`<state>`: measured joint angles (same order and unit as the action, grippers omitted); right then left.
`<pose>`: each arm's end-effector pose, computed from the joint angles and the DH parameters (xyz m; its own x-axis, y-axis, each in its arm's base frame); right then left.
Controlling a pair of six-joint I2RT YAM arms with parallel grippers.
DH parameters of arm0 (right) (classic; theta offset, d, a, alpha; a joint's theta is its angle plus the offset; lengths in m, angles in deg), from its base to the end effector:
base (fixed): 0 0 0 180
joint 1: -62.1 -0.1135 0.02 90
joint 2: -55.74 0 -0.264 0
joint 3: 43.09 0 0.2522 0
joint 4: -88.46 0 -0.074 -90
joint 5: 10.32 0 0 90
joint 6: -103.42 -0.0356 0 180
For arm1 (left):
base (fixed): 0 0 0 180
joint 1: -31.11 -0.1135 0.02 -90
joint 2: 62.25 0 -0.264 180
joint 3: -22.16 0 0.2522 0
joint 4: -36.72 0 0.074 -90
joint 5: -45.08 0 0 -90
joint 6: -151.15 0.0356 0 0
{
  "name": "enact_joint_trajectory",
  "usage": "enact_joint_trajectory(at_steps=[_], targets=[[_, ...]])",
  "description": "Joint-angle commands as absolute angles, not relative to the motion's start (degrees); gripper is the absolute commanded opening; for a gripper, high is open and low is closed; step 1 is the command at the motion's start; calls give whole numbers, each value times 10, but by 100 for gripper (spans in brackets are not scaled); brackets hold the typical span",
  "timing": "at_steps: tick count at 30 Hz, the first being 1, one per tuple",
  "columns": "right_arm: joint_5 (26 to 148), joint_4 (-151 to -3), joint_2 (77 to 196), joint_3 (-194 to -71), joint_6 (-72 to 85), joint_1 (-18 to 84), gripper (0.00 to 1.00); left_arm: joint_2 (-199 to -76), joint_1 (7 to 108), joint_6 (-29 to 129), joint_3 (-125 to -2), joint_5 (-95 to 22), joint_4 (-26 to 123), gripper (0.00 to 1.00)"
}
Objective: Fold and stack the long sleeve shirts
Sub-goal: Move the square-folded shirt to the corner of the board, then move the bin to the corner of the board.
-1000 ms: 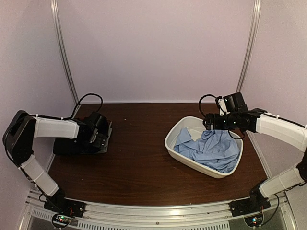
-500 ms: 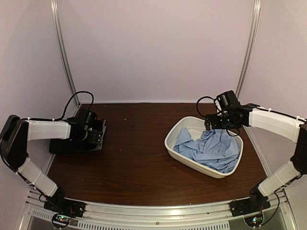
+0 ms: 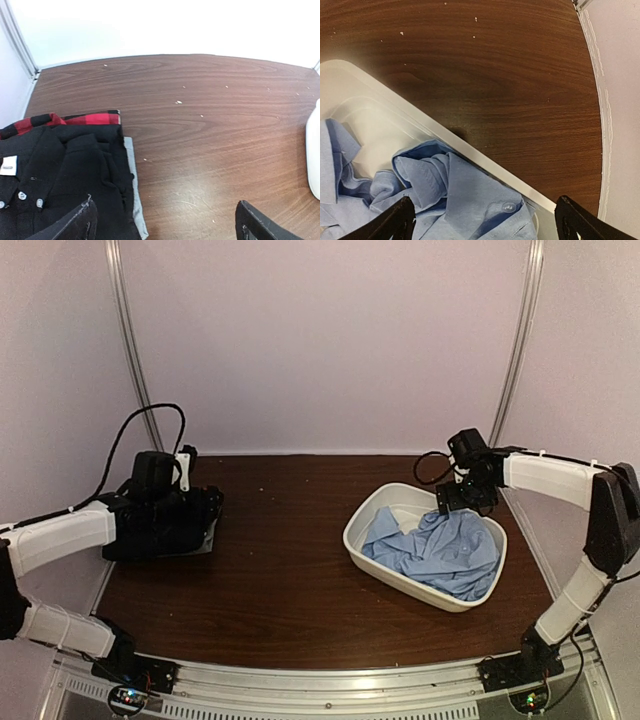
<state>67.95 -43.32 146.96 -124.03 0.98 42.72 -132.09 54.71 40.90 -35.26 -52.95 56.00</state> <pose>0.3143 0.1029 0.2396 -0.8338 -0.0697 -0.5476 -0.0462 0.9973 -0.0567 0.2478 -0.1028 0.2497 -0.5513 -0.1332 -0.8236 0.1031 0.9687 -0.2256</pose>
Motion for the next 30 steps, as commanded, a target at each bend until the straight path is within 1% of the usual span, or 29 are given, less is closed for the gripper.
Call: enact_joint_trajectory(at_steps=[1, 3, 5, 7, 8, 13, 14, 17, 23, 30], targets=[[657, -399, 1518, -1276, 43, 443, 98, -1327, 553, 412, -355, -499, 548, 98], [671, -396, 1548, -1289, 53, 460, 95, -1331, 554, 413, -355, -497, 549, 98], [684, -397, 1575, -1303, 62, 472, 89, -1335, 555, 415, -355, -496, 550, 98], [690, -398, 1599, -1316, 67, 485, 79, -1338, 555, 414, -356, -495, 551, 98], [691, -399, 1612, -1321, 67, 494, 71, -1341, 555, 414, -357, -494, 551, 98], [707, -414, 1634, -1340, 60, 557, 48, -1347, 557, 412, -358, -490, 552, 98], [714, -419, 1635, -1343, 56, 573, 45, -1348, 557, 412, -358, -489, 553, 98], [718, -431, 1643, -1356, 47, 612, 42, -1351, 559, 412, -358, -489, 553, 98], [654, -407, 1699, -1425, 60, 686, 37, -1357, 561, 412, -359, -484, 552, 98], [573, -401, 1746, -1518, 69, 728, 37, -1371, 567, 413, -360, -482, 555, 98]])
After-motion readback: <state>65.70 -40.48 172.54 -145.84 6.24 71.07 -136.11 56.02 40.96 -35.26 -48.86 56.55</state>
